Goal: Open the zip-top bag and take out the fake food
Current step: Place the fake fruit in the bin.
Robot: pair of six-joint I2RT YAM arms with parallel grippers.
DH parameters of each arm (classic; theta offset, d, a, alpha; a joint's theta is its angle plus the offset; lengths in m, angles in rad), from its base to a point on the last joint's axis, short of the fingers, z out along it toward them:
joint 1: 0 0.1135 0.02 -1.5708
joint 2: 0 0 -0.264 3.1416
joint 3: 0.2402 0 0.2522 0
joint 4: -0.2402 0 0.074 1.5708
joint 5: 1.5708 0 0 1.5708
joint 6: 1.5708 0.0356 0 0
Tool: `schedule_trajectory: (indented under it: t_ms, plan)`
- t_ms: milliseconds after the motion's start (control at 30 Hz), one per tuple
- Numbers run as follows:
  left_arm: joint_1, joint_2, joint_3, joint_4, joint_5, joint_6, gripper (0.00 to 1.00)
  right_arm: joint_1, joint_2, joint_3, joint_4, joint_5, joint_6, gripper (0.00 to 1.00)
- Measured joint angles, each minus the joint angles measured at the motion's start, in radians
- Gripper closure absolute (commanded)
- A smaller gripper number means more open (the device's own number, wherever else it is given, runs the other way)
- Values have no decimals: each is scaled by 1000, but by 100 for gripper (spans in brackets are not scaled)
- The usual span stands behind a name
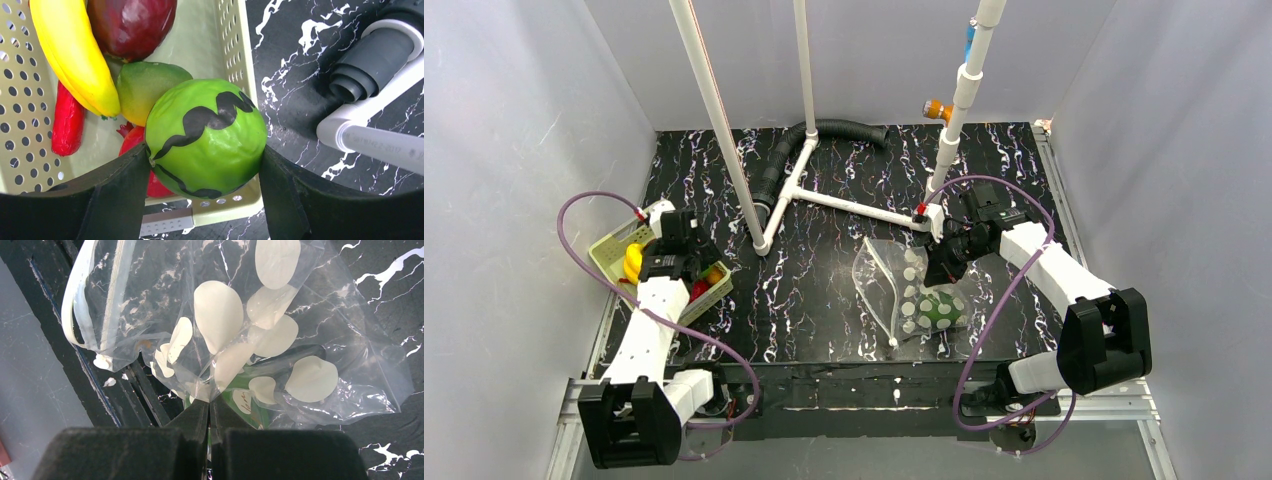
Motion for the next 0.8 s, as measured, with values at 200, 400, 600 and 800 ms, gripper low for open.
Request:
schedule_trajectory:
  t_ms: [200, 400, 600, 800]
  plan:
    - [10, 27, 22, 25, 0, -4, 2, 0, 3, 0, 0, -1, 0, 98]
    - [10, 1, 23, 22, 9, -1, 2, 0, 13, 0, 0, -1, 0, 97]
    - [10, -113, 26, -9, 89, 18, 2, 0, 13, 0, -2, -5, -4, 96]
    - [10, -301, 26, -66, 129, 42, 4, 0, 17, 0, -6, -13, -6, 96]
